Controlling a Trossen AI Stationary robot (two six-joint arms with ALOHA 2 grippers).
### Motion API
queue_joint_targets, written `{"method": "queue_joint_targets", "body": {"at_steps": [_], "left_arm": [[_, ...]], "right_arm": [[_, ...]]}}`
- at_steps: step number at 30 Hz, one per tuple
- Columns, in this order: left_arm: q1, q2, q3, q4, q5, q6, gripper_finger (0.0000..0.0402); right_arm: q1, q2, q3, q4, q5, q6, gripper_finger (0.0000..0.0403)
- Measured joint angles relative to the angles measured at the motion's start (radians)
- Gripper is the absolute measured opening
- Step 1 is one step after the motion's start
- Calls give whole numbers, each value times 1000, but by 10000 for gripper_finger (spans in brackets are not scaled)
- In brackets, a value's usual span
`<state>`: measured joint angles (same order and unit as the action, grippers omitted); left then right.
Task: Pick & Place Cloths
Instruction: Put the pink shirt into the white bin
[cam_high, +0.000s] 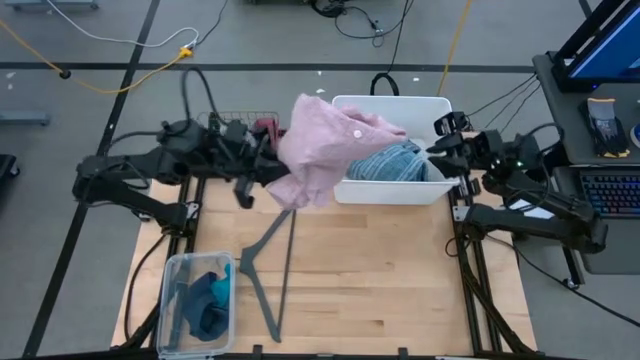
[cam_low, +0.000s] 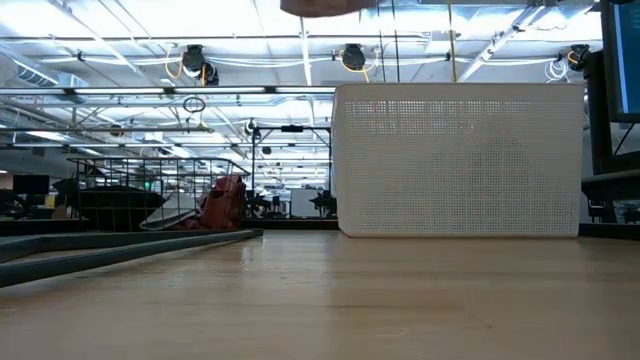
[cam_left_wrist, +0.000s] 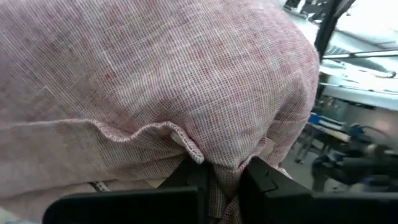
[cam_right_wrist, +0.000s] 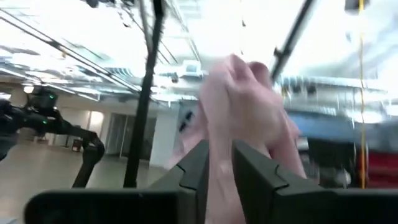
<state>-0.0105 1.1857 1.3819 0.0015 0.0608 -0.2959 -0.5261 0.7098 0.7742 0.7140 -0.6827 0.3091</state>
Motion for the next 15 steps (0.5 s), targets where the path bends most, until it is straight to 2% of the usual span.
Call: {"method": "queue_joint_targets", "body": {"at_steps": [4, 8, 15], "left_arm": [[33, 48, 23, 0, -26, 26, 30], [69, 114, 111, -43, -46, 74, 30], [123, 277, 371, -315, -63, 163, 30]], "right_arm": [[52, 12, 0, 100, 58, -82, 95], [102, 12, 5, 126, 139, -231, 132], [180, 41, 89, 9, 280, -510, 186]]}}
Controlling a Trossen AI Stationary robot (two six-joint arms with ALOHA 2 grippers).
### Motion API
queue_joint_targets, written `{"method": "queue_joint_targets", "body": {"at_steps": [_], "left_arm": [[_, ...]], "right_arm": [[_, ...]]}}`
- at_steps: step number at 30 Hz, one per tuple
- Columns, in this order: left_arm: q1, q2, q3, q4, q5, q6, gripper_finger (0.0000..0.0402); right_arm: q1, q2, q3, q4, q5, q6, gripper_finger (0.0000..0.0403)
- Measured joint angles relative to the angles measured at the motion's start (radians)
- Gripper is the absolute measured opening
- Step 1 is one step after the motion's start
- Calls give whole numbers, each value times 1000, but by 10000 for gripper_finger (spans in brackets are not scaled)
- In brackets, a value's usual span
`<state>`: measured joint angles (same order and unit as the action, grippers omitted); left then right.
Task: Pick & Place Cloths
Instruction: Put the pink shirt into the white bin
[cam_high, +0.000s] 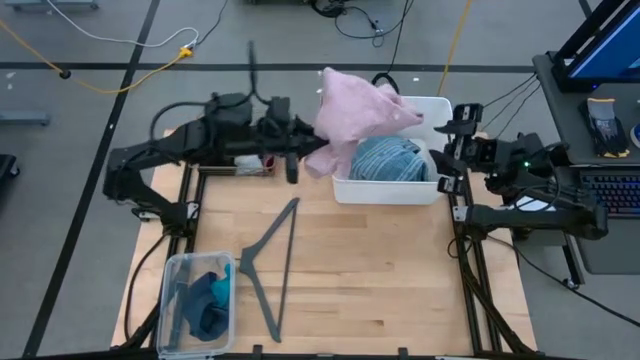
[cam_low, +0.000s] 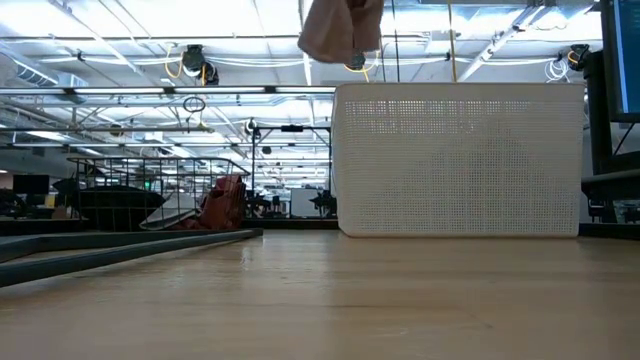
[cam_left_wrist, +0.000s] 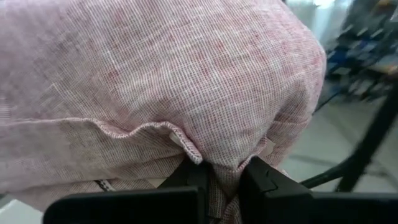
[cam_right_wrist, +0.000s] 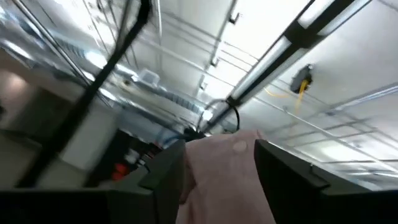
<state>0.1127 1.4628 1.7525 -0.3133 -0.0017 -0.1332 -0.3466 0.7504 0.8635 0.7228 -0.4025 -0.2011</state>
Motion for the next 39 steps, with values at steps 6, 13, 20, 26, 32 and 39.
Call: {"method": "queue_joint_targets", "body": {"at_steps": [6, 13, 20, 26, 32, 39], "left_arm": [[32, 129, 221, -225, -80, 76, 30], [78, 229, 410, -419, -215, 129, 30], [109, 255, 446, -495, -219, 124, 30], [111, 253, 446, -564, -258, 80, 30], [111, 253, 446, -661, -280, 48, 30], [70, 253, 446, -713, -293, 46, 30]], "right_arm": [[81, 55, 95, -201, 184, -274, 210], [214, 160, 212, -379, 483, -603, 230], [344, 325, 291, -395, 926, -1040, 248], [387, 450, 304, -279, 1111, -1356, 258], [411, 507, 304, -239, 1112, -1392, 261], [421, 511, 304, -240, 1113, -1397, 261]]}}
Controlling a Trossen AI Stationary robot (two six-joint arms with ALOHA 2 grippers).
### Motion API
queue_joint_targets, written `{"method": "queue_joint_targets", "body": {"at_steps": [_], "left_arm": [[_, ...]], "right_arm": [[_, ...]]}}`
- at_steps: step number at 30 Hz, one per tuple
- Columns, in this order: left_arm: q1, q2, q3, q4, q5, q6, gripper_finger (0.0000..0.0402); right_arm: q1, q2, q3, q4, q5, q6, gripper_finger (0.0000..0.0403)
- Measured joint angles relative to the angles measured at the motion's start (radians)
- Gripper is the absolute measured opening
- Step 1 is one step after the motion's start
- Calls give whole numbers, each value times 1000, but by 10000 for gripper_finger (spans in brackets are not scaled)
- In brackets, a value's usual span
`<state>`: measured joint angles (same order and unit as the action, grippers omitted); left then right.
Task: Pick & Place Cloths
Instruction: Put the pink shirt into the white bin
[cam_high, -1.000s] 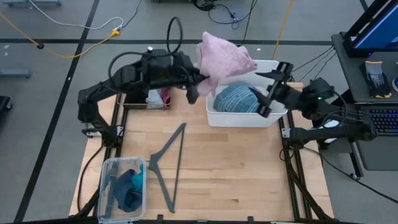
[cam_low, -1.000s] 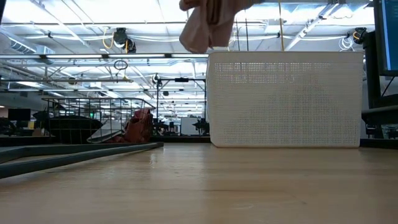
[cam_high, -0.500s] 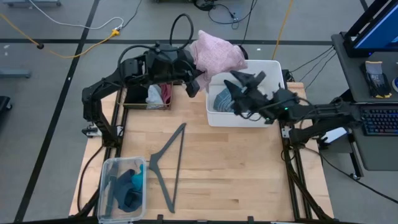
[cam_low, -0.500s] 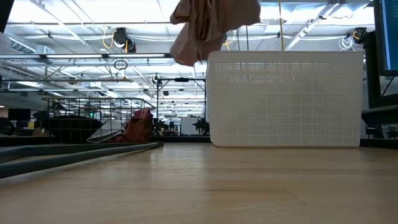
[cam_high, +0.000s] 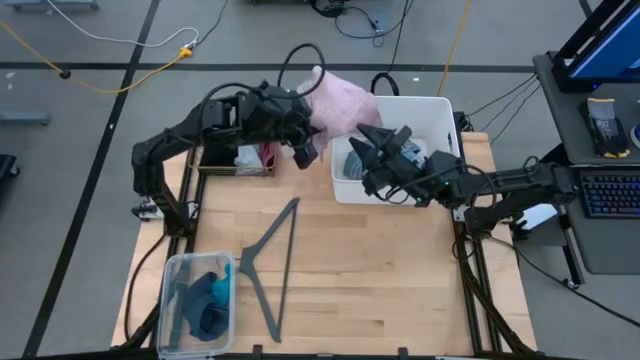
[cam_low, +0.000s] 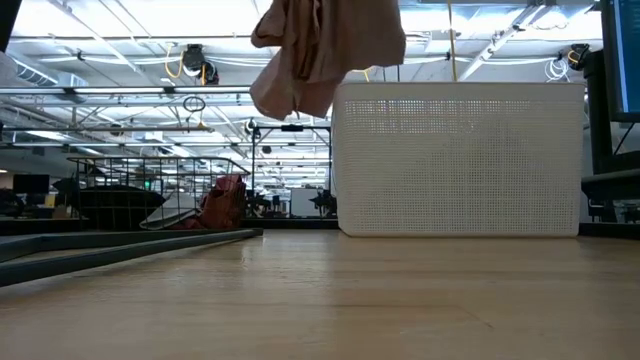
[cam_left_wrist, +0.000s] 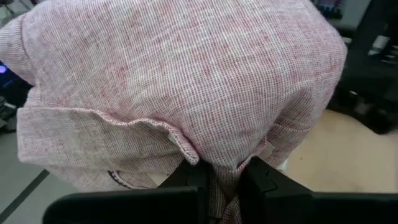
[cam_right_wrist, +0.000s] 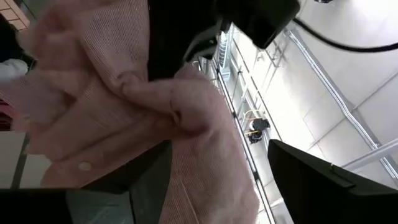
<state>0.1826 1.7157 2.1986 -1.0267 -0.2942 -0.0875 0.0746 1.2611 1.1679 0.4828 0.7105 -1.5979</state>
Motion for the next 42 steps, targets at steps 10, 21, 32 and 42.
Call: {"method": "queue_joint_targets", "body": {"at_steps": [10, 21, 32, 42], "left_arm": [[-72, 52, 0, -17, -26, 28, 30], [-120, 101, -2, 21, -36, 76, 30], [-144, 99, -2, 54, -28, 139, 30], [-121, 74, -2, 143, -12, 146, 64]], "right_arm": [[-1, 7, 0, -79, 7, 30, 261], [-47, 69, 71, -269, 123, 98, 261], [-66, 135, 71, -255, 128, 121, 192], [-47, 145, 71, -17, 205, 119, 26]]}}
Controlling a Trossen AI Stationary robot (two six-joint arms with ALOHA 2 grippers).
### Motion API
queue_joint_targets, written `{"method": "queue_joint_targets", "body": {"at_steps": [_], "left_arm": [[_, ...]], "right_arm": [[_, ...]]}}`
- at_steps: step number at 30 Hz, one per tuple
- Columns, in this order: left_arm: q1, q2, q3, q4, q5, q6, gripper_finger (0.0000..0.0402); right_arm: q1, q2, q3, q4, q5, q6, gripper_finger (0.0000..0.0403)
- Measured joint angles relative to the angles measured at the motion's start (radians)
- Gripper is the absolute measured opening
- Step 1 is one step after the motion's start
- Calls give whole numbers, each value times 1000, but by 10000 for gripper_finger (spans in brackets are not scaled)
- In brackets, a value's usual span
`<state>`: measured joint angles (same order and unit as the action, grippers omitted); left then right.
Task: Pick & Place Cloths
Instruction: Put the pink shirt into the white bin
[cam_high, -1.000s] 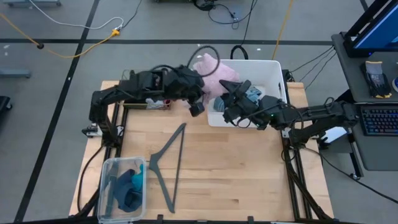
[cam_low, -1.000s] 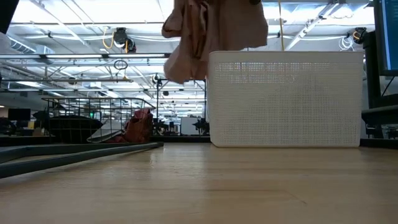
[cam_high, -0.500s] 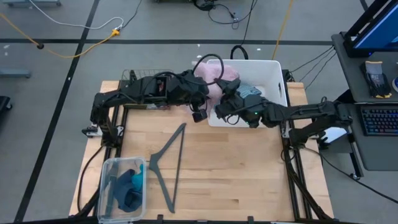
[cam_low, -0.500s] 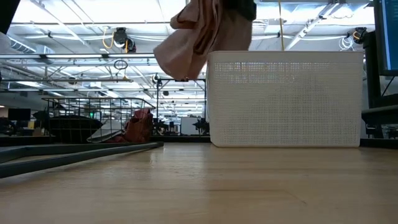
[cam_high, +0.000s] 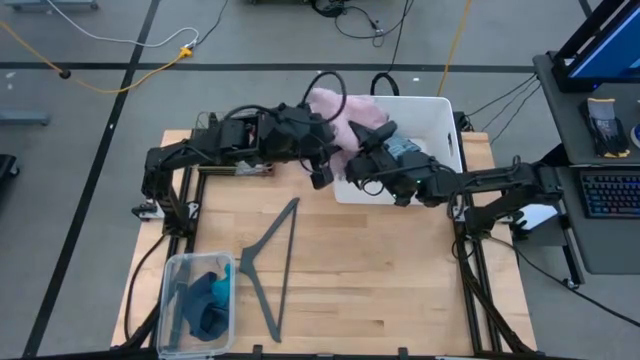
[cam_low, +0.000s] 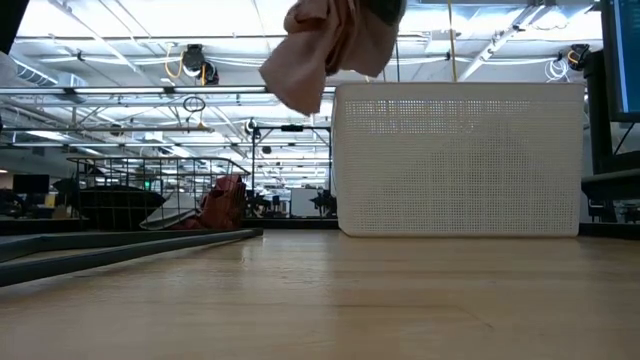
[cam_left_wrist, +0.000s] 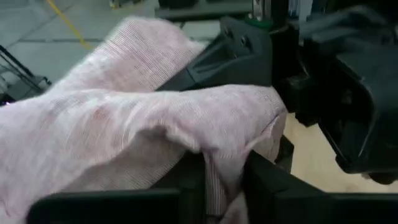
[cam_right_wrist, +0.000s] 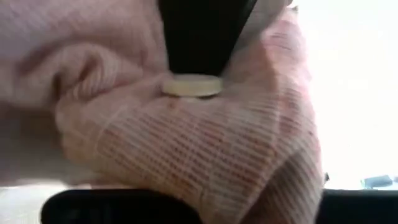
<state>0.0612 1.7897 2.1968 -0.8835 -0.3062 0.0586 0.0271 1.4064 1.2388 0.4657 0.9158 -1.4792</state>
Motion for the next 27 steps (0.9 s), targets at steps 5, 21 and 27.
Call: {"method": "queue_joint_targets", "body": {"at_steps": [5, 21, 27], "left_arm": [[6, -17, 0, 66, 1, 25, 129], [4, -157, 1, 96, -18, 103, 224], [5, -190, 2, -8, -42, 28, 225]], "right_arm": [[2, -26, -2, 8, 85, -10, 26], [-14, -194, -2, 25, 228, -29, 26], [-35, -284, -2, 25, 268, -33, 26]]}}
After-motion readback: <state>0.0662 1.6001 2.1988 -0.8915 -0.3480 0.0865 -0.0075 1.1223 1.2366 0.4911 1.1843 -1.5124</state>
